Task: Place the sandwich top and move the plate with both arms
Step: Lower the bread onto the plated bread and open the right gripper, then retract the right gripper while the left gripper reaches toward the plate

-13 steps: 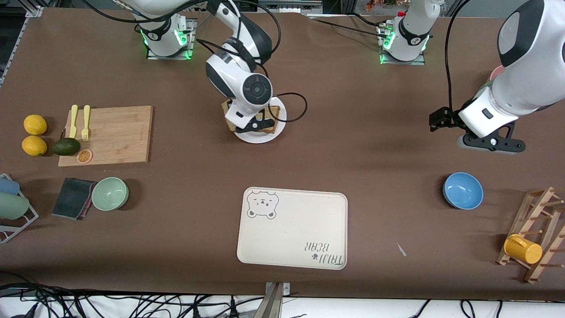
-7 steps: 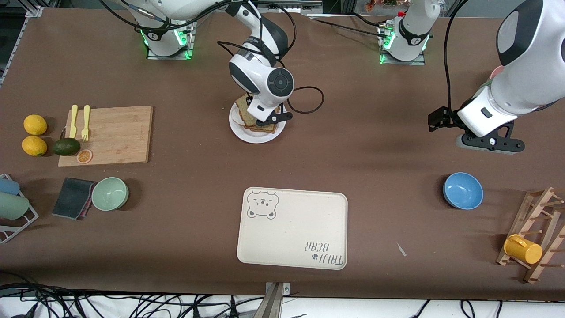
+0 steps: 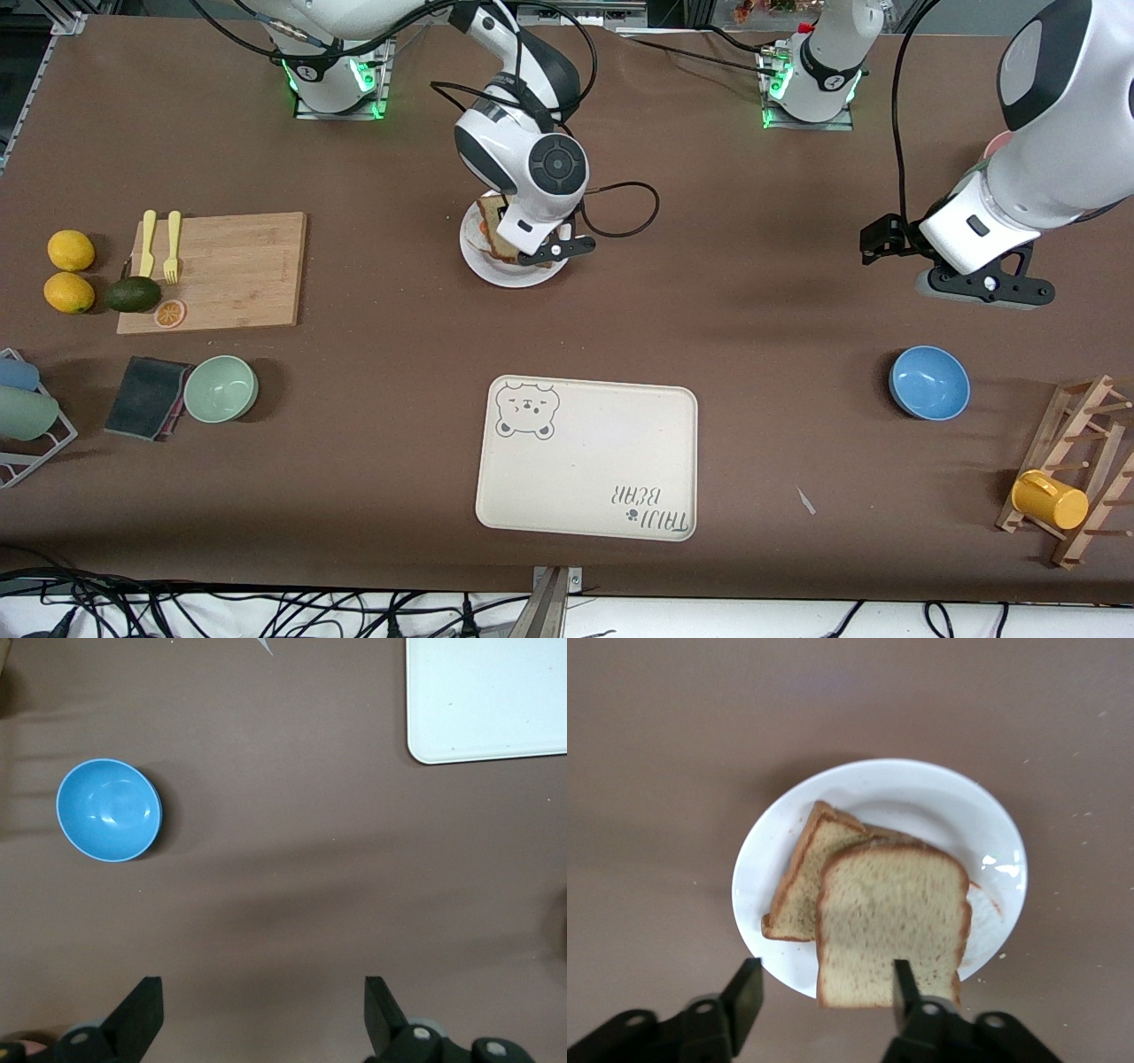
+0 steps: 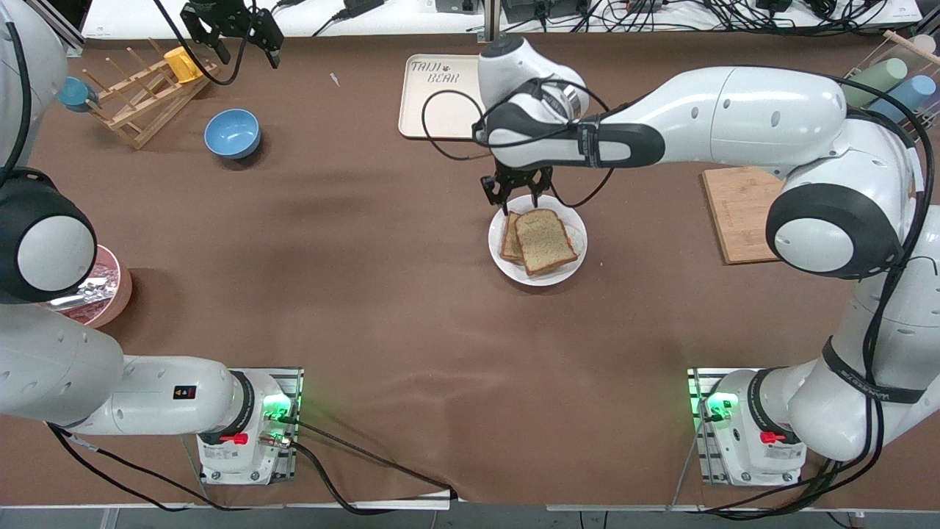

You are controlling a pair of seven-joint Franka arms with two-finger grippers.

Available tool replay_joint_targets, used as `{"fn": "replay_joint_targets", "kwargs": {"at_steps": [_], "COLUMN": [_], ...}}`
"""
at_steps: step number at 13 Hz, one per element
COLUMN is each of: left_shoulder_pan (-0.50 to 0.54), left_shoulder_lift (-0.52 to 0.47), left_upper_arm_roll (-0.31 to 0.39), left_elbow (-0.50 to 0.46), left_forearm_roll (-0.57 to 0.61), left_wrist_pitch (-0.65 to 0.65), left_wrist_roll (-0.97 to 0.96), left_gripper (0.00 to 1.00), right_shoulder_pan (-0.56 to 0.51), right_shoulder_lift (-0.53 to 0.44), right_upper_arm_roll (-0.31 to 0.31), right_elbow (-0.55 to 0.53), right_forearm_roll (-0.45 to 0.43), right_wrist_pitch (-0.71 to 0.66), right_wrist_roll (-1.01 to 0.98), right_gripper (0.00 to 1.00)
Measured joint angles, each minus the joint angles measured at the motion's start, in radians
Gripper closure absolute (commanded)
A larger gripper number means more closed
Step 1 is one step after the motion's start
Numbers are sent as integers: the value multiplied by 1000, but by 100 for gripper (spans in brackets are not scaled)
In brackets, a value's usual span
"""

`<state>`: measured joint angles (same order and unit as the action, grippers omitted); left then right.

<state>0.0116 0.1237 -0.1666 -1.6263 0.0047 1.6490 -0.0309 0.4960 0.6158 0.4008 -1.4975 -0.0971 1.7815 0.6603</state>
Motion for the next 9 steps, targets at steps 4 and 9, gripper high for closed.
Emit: {"fn": "replay_joint_targets", "kwargs": {"at_steps": [4,9], "left_shoulder_pan": [0,0], "left_shoulder_lift": [0,0], "left_upper_arm_roll": [0,0], "left_elbow": [0,0], "left_forearm_roll": [0,0], "left_wrist_pitch": [0,0], "left_wrist_roll": [0,0], "left_gripper": [0,0], "right_shoulder_pan": [-41,-214], "right_shoulder_lift": [0,-50], "right_upper_arm_roll": [-1,-4], "right_elbow": [77,171], "right_forearm_roll": [8,67], "right_wrist_pitch": [-109,-274], "right_wrist_roll": [-17,-159], "right_gripper": [0,0]}}
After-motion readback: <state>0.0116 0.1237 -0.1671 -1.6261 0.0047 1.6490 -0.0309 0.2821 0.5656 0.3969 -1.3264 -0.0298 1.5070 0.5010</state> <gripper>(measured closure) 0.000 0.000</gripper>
